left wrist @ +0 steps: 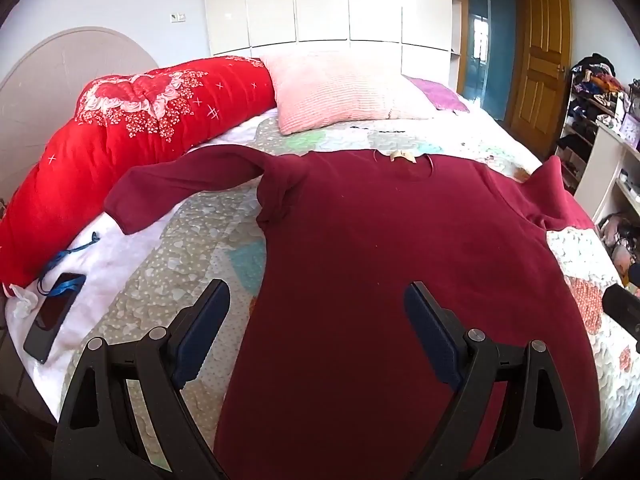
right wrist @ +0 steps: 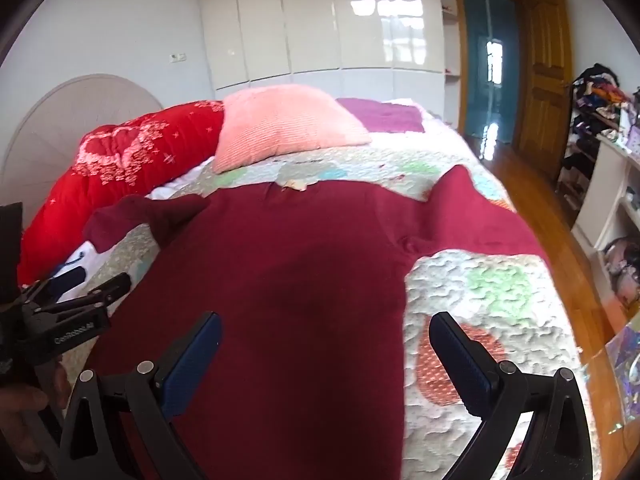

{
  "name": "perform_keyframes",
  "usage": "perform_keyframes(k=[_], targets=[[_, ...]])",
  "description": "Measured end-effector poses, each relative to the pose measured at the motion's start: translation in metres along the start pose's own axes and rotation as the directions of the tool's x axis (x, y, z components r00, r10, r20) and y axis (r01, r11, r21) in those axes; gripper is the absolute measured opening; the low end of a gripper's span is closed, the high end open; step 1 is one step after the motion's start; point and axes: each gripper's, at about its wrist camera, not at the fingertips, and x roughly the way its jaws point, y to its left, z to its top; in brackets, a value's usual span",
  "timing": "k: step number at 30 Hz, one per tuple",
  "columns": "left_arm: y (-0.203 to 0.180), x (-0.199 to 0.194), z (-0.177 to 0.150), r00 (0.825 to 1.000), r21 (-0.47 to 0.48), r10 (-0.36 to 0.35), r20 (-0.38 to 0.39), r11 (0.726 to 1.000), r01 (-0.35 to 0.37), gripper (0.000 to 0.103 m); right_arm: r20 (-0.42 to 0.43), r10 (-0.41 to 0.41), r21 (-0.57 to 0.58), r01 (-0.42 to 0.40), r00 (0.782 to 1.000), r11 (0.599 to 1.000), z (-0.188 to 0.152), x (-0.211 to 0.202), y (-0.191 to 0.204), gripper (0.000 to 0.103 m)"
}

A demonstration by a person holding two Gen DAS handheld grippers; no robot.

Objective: Fold small clothes

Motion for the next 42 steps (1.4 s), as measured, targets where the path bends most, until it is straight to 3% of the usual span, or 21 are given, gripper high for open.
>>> perform_keyframes(k=[20, 42], targets=[[0.008, 0.009, -0.001, 1.0, -0.015, 0.007, -0.021, 1.0, -0.008, 0.089, -0.054, -0.019, -0.017, 0.018, 0.998, 1.0, -0.004, 0.021, 0.014, 0.103], [0.013, 0.025, -0.002, 0.998, -0.042, 0.009, -0.067, 0.999, -0.012, 0.089, -0.081, 0.02, 0.0, -0.02, 0.997, 1.0, 0.001, 0.038, 0.018, 0.103]])
